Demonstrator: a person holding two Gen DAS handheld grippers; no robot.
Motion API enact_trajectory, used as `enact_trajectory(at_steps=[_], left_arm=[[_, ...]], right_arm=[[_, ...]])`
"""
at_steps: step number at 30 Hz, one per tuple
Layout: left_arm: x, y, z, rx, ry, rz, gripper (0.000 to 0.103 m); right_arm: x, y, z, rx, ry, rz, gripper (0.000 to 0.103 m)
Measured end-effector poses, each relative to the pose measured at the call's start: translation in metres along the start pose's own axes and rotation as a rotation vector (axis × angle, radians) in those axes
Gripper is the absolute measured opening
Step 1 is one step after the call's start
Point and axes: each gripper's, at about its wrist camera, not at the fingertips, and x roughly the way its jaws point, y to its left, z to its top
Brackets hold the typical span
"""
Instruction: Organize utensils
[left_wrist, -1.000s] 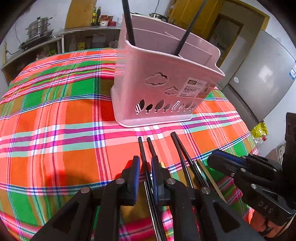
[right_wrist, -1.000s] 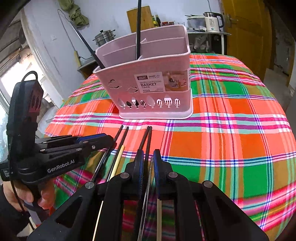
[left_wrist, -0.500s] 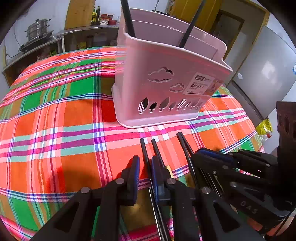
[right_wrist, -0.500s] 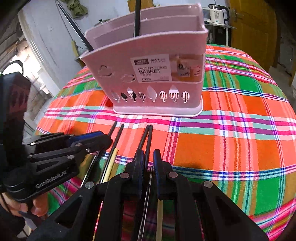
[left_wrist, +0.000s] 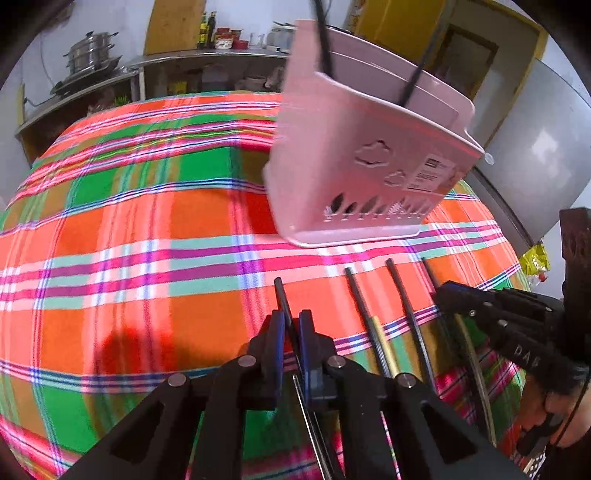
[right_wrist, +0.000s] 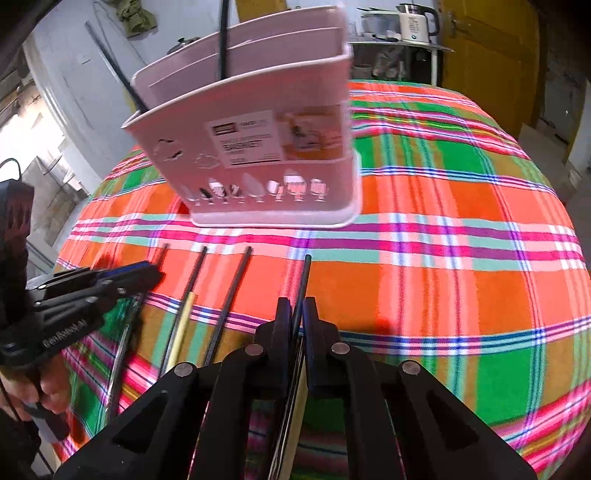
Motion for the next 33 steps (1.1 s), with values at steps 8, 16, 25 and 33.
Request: enact_trajectory(at_steps=[8,16,25,33], left_arm=[[0.004,0.003,0.007,-0.01,0.04,0.014,0.008],[0.007,0.0,0.01,-0.028,0.038,0.035,0.008],[-0.022,-0.008,0.019,-0.054,-0.012,-0.024,0.005],[-0.088,-0.031,0.035,0.005,-0.125,-0.056,0.004]], right_arm=[[0.002,-0.001,0.01,0.012,0.034,-0.04,0.007],[0.008,0.005,0.015,-0.006,0.037,-0.061,0.006],[-0.014,0.015,0.022,-0.011,-0.012,-0.018,0.005],[-0.075,0.026,0.035,-0.02,-0.138,0.004,0.005]])
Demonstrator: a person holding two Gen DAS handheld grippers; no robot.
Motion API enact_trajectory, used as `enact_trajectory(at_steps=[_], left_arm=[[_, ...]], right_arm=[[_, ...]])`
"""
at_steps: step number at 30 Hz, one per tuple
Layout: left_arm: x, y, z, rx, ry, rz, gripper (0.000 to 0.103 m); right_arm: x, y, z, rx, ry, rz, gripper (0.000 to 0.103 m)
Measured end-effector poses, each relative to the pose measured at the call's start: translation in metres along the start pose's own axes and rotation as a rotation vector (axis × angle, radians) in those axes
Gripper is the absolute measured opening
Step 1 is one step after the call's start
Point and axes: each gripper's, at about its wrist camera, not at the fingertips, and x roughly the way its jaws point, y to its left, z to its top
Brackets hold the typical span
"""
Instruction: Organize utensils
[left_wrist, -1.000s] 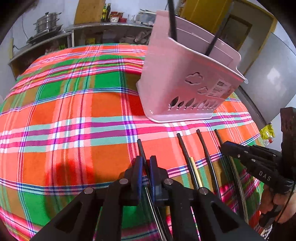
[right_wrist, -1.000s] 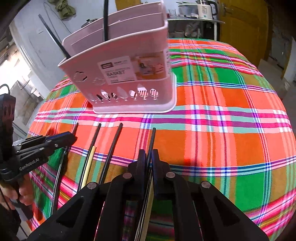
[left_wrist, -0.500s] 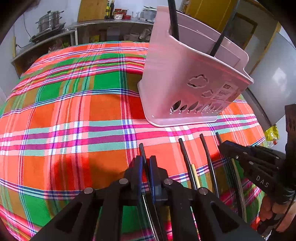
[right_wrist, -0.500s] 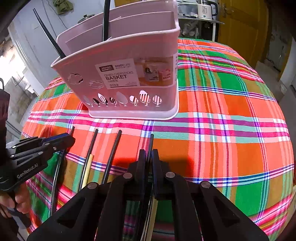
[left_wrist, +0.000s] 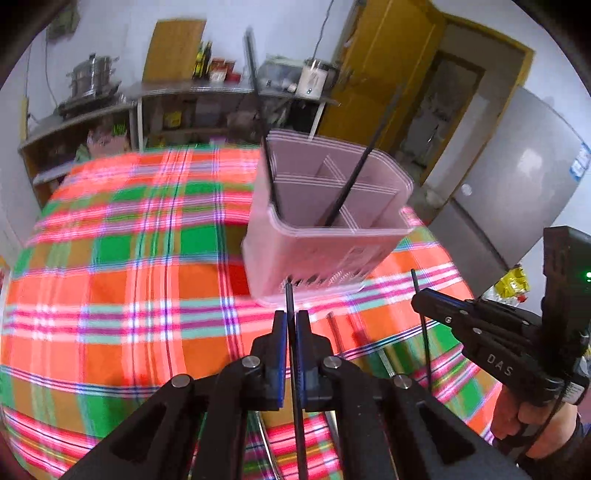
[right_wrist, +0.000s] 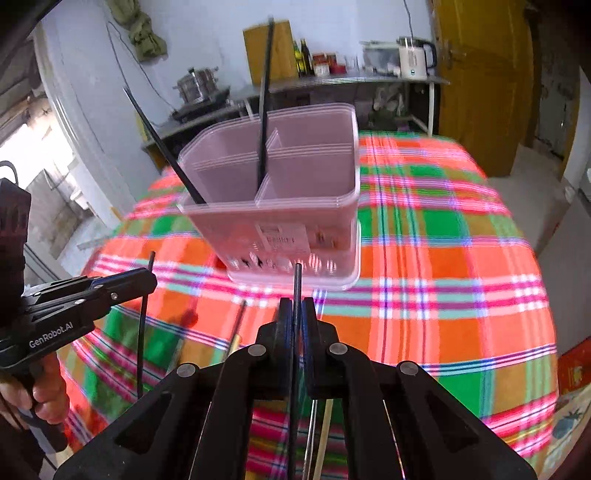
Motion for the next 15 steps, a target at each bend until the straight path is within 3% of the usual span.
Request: enact_trajectory(at_steps=[8,15], left_arm=[[-0.059,-0.024,0.026,0.058,-0.111,-0.019,0.004],[-0.085,-0.037,0.038,0.095,-0.169,-0.008,0.004]], right_arm=[[-0.058,0.012,0.018,-0.023,-0.134,0.009,0.004],[-0.092,0.023,0.03,-0.047,-0.221,0.007,0.004]])
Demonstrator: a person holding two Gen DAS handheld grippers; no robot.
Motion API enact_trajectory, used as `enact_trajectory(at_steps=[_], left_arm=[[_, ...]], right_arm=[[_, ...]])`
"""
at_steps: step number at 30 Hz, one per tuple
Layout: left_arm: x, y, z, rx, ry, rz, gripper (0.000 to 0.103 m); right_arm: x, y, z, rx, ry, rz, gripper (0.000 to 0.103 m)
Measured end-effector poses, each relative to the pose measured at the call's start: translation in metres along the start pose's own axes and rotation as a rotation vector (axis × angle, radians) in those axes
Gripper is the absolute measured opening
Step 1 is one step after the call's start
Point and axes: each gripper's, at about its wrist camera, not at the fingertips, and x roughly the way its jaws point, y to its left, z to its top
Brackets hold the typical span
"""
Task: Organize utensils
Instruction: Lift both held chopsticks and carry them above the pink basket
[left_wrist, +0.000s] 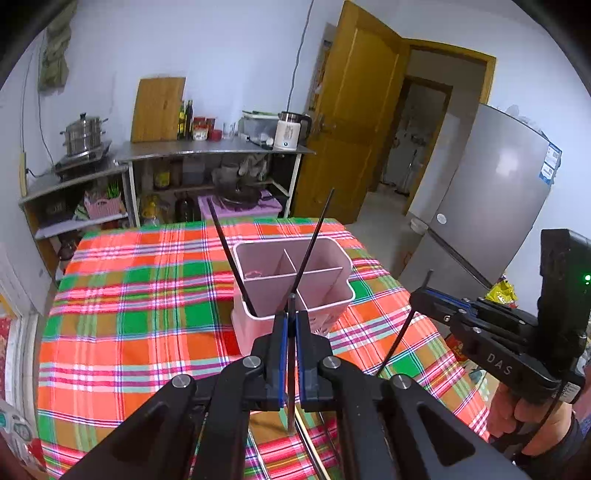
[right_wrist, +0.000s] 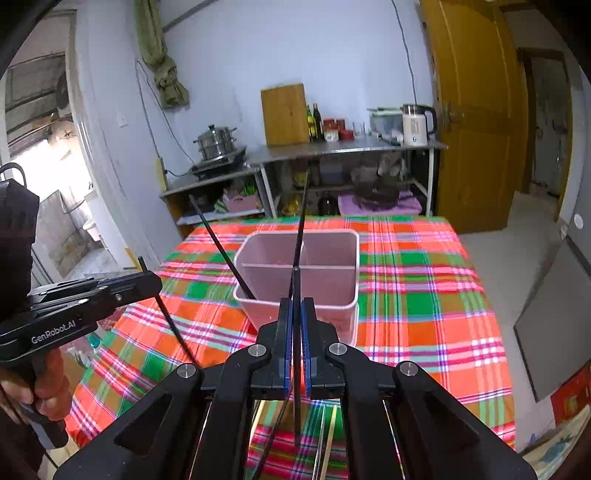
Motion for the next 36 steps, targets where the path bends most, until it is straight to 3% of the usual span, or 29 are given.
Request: enact_trajectory(at_steps=[12,20,28,36], left_arm=[[-0.008,-0.005,-0.005,-0.001,0.022,-0.004,0.004],[-0.02,-0.001,0.006,-0.016,0.018,-0.021,0.004],[-0.04,0.005,0.03,-0.033,-0.039,-0.03,0.004],[-0.061,0.003,0.075,-0.024,-0.128,-0.033,0.004]], right_arm=[[-0.015,0.002,-0.007,0.002,0.001,-0.005,0.004],[-0.031,0.004,0.005,-0.006,-0.047,0.0,0.004],[-0.039,0.004,0.022,0.002,-0.098,0.013,0.004],[-0.046,0.01,0.06,-0.003,-0.174,0.023,0.004]])
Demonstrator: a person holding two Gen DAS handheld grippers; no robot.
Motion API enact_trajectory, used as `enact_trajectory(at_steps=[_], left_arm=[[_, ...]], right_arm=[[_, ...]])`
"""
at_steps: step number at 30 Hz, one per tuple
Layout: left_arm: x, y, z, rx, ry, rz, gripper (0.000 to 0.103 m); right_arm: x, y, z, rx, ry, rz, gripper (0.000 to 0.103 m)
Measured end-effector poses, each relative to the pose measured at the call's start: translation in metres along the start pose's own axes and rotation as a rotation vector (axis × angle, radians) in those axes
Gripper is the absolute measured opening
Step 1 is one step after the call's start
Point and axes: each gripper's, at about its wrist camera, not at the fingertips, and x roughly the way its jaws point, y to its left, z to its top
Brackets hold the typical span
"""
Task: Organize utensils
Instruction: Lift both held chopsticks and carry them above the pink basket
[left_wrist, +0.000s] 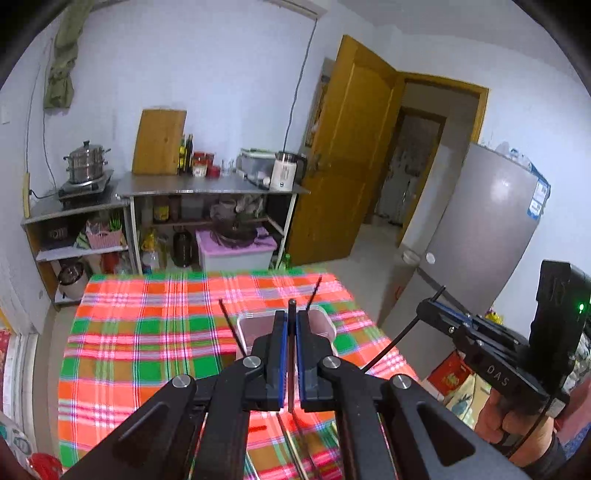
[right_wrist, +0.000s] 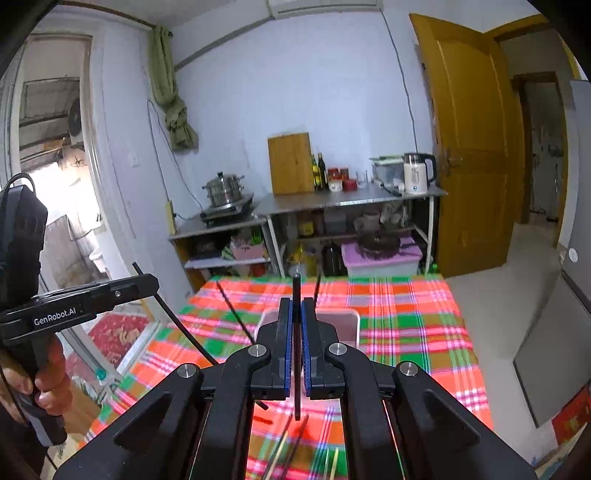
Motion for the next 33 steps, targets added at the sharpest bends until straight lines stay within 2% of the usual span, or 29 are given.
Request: enact_trajectory(at_steps=[7,14,25,33], left_arm=[[0.003,0.006,0.033,-0.001,-0.059,0.016,0.004],[0.034,0.022,0.046,-0.025,-0.048,0.027,0.004],[0.099,0.046,0.012,-0.051,0.033,0.025,0.004],[0.123,0.054,-0.015,-0.048,0.086,0.042,0.004]], right_arm=[[0.012,0.002,0.028,0.011,-0.061,0.019,0.004],[0.041,0.0,0.037,0.012,-0.078,0.024,0.004],[0.093,-0.007,0.004,0.017,0.001,0.018,0.004],[0.116,-0.016,-0.021,0.035,0.066,0.009,0.004]])
